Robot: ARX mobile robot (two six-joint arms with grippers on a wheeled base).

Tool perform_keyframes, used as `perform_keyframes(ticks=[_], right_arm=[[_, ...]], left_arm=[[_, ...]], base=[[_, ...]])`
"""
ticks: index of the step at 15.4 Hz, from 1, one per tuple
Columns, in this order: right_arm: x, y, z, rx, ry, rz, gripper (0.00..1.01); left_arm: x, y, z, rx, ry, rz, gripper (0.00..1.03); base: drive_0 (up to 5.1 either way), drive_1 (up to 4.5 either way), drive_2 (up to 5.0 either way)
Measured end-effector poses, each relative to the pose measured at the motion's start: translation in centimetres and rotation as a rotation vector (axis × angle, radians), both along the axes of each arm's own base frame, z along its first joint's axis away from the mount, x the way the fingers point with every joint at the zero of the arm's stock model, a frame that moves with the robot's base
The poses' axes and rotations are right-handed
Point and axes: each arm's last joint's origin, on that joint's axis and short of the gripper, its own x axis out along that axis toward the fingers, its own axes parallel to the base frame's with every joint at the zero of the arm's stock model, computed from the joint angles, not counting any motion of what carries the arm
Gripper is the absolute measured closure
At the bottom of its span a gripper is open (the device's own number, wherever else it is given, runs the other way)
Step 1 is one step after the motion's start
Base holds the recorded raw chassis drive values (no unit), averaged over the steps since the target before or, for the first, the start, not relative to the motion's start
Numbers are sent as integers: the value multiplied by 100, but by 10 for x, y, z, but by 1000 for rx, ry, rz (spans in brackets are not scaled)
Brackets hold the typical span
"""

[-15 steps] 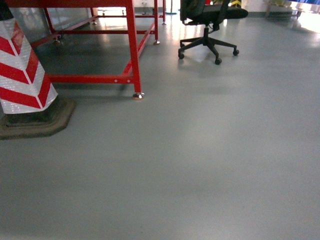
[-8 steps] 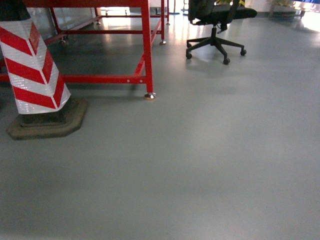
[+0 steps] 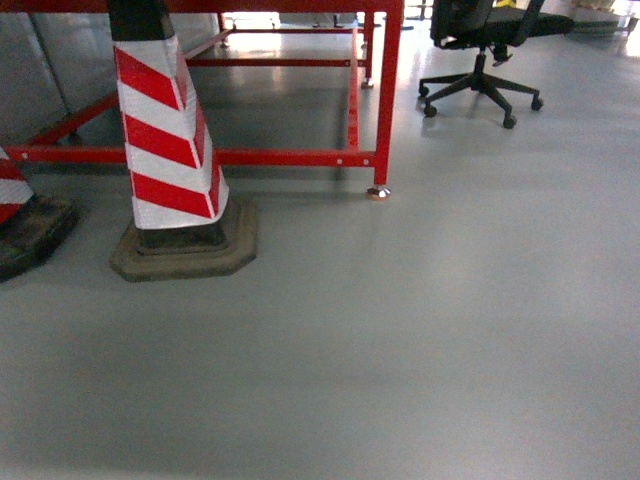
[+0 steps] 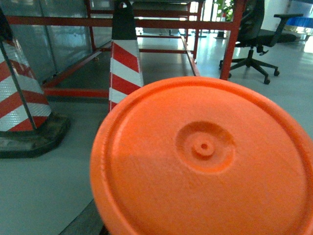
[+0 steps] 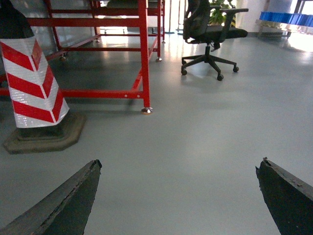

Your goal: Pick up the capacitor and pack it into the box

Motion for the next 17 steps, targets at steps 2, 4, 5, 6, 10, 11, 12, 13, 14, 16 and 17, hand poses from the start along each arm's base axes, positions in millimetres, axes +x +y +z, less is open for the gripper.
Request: perform_keyframes(ticks=[2,4,5,6,10,11,12,13,14,16,17], right_arm=[[0,0,0,0,0,0,3],[0,0,0,0,1,0,3],[0,0,0,0,0,0,3],[0,0,0,0,-2,0,3],[0,0,0,0,0,0,3],[0,0,0,0,-2,0,3],[0,0,0,0,-2,0,3],[0,0,0,0,1,0,3],[0,0,0,0,-5,0,3],[0,0,1,0,-5,0,3],[0,0,0,0,-1,0,3]], left_arm=[[0,0,0,0,2,1,59],[0,0,0,0,3,0,59],[0,0,0,0,3,0,59],[0,0,0,0,3,1,59],[0,0,0,0,2,0,59],[0,0,0,0,3,2,59],[0,0,0,0,2,0,59],[0,0,0,0,1,0,59],[0,0,0,0,4,2,59],[0,0,0,0,3,3,59],[0,0,0,0,3,0,59]], base=[[-498,243,243],[-498,243,243],[-498,243,243],[-498,243,243],[-498,243,243],[-495,246,246],[-495,246,246],[-495,246,246],[-494,247,247],[-499,242,242],[-504,237,237]])
